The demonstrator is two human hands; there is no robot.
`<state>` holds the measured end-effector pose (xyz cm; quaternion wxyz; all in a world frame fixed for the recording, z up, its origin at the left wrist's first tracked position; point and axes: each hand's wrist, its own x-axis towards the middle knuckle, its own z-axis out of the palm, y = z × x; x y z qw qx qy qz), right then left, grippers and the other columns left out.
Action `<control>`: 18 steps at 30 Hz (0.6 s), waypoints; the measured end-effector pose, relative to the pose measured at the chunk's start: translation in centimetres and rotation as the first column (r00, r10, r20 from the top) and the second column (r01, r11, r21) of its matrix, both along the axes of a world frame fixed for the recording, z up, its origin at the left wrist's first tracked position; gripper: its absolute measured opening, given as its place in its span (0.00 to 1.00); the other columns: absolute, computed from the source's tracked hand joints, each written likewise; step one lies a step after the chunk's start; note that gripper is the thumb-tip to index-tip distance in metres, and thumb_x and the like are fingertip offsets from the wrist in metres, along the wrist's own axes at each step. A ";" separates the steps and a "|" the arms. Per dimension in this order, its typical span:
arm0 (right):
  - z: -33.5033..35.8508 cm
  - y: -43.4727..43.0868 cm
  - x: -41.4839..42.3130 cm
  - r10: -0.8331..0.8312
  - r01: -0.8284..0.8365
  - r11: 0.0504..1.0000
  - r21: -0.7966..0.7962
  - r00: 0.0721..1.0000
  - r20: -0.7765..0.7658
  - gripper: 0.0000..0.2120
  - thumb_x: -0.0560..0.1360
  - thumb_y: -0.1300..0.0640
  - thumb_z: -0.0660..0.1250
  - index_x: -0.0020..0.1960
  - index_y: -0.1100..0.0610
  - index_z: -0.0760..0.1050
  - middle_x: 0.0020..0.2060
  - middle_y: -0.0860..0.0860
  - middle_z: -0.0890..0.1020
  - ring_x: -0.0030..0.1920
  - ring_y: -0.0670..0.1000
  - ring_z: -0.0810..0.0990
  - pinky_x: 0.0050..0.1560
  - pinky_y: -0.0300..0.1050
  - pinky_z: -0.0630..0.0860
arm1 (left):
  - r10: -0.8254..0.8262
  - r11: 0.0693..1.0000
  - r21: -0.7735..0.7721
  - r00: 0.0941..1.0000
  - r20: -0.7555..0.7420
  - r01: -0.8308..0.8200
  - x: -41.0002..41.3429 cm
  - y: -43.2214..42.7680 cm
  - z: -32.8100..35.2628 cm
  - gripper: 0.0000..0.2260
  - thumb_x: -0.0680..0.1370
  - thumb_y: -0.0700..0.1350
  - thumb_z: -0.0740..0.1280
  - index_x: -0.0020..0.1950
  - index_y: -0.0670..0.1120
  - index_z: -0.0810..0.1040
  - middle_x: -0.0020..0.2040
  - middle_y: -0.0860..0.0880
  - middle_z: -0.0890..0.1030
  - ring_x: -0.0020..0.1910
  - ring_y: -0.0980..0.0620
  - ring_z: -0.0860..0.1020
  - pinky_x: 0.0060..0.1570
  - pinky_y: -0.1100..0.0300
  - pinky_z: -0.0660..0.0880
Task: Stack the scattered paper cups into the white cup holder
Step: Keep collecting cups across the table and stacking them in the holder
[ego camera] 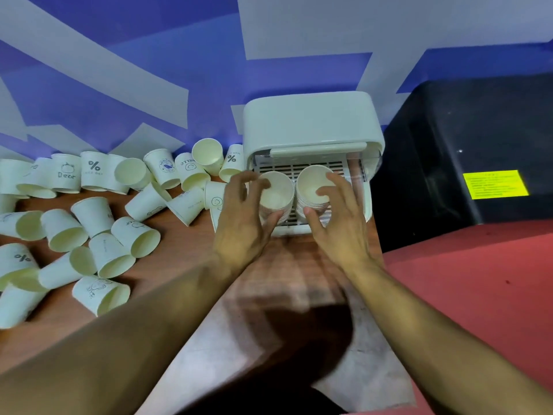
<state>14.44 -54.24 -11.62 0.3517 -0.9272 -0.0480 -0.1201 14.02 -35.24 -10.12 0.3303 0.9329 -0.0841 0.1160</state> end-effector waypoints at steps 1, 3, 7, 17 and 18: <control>0.0 0.0 -0.1 -0.010 0.010 0.999 0.049 1.000 -0.004 0.20 0.71 0.57 0.73 0.59 0.61 0.72 0.70 0.53 0.67 0.67 0.42 0.64 0.54 0.33 0.70 | 0.075 0.996 -0.045 0.997 -0.004 -0.075 -0.3 -0.1 -0.2 0.25 0.71 0.48 0.76 0.63 0.41 0.72 0.63 0.42 0.68 0.62 0.47 0.69 0.61 0.59 0.69; -0.6 -0.2 -0.2 -0.041 0.045 0.989 0.141 0.999 -0.032 0.29 0.69 0.59 0.75 0.65 0.61 0.66 0.72 0.52 0.63 0.70 0.45 0.63 0.60 0.36 0.70 | 0.165 0.978 -0.108 0.981 -0.103 -0.176 -0.7 -0.4 -0.8 0.33 0.68 0.50 0.78 0.67 0.42 0.68 0.63 0.44 0.67 0.63 0.48 0.69 0.62 0.56 0.71; -1.9 -0.5 0.4 -0.075 0.123 0.963 0.239 0.977 -0.199 0.42 0.67 0.57 0.77 0.73 0.55 0.57 0.68 0.41 0.64 0.66 0.50 0.69 0.60 0.55 0.75 | 0.181 0.948 -0.176 0.903 -0.389 -0.266 -0.5 -1.0 -2.2 0.39 0.66 0.53 0.79 0.71 0.47 0.65 0.66 0.49 0.71 0.64 0.53 0.71 0.61 0.58 0.71; -3.1 -0.7 3.9 -0.074 0.144 0.967 0.211 0.948 -0.309 0.41 0.58 0.51 0.81 0.67 0.51 0.67 0.57 0.39 0.76 0.59 0.50 0.77 0.57 0.53 0.77 | 0.221 0.942 -0.122 0.851 -0.476 -0.312 2.1 -2.9 -3.2 0.35 0.67 0.54 0.77 0.70 0.52 0.65 0.59 0.49 0.80 0.59 0.44 0.77 0.55 0.49 0.75; -2.8 -0.7 4.2 -0.081 0.150 0.964 0.221 0.952 -0.295 0.41 0.58 0.52 0.82 0.67 0.52 0.68 0.55 0.33 0.73 0.59 0.50 0.77 0.58 0.52 0.77 | 0.230 0.934 -0.134 0.846 -0.481 -0.330 2.4 -3.0 -3.1 0.35 0.67 0.54 0.77 0.70 0.52 0.65 0.59 0.49 0.80 0.59 0.44 0.77 0.55 0.51 0.75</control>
